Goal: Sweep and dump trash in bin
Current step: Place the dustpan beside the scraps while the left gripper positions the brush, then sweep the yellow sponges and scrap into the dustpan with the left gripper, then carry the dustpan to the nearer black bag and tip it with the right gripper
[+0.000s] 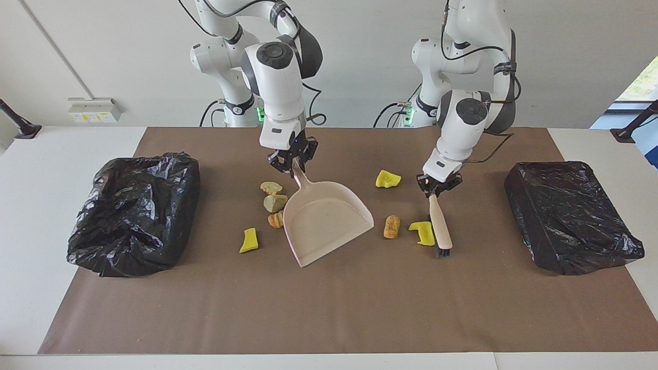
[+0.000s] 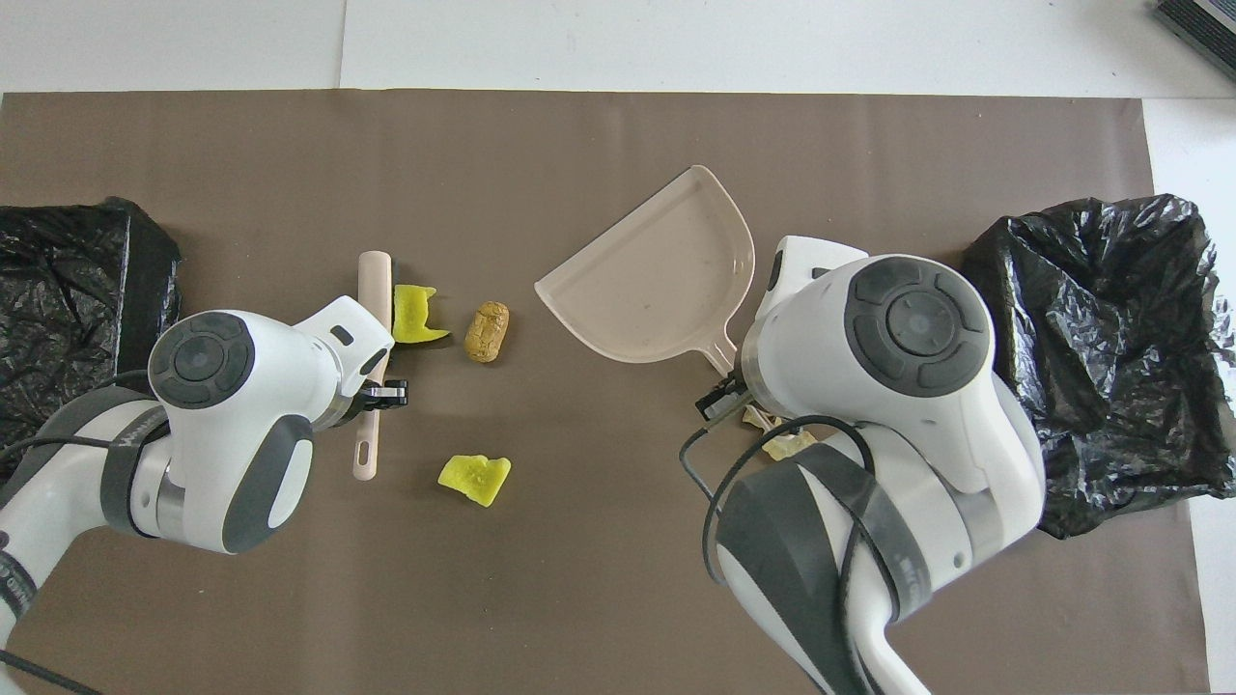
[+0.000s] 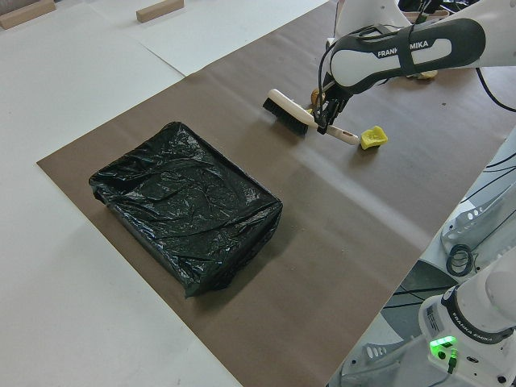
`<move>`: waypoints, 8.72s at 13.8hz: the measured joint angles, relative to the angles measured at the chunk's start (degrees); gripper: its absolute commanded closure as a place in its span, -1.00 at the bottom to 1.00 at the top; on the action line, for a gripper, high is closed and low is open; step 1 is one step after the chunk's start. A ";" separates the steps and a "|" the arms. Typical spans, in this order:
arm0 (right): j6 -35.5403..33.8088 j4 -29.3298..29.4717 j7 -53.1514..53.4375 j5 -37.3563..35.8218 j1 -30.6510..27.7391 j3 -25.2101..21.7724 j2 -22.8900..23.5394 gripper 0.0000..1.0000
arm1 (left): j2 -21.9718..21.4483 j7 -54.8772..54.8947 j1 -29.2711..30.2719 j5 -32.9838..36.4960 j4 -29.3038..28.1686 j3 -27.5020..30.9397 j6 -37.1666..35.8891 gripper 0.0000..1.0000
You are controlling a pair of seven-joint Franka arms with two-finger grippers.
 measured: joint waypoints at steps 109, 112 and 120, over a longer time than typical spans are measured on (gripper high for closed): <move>0.87 6.18 -76.14 -22.97 -44.25 -1.22 2.09 1.00 | -17.71 -50.74 -36.34 -8.93 -18.43 -13.56 -0.39 1.00; 0.93 5.89 -76.01 -34.84 -43.36 -0.54 2.08 1.00 | -17.71 -49.92 -36.34 -8.90 -20.87 -13.38 2.55 1.00; 2.29 3.84 -76.13 -51.28 -35.04 0.30 1.88 1.00 | -17.55 -46.52 -35.27 -8.90 -21.39 -12.82 2.56 -0.39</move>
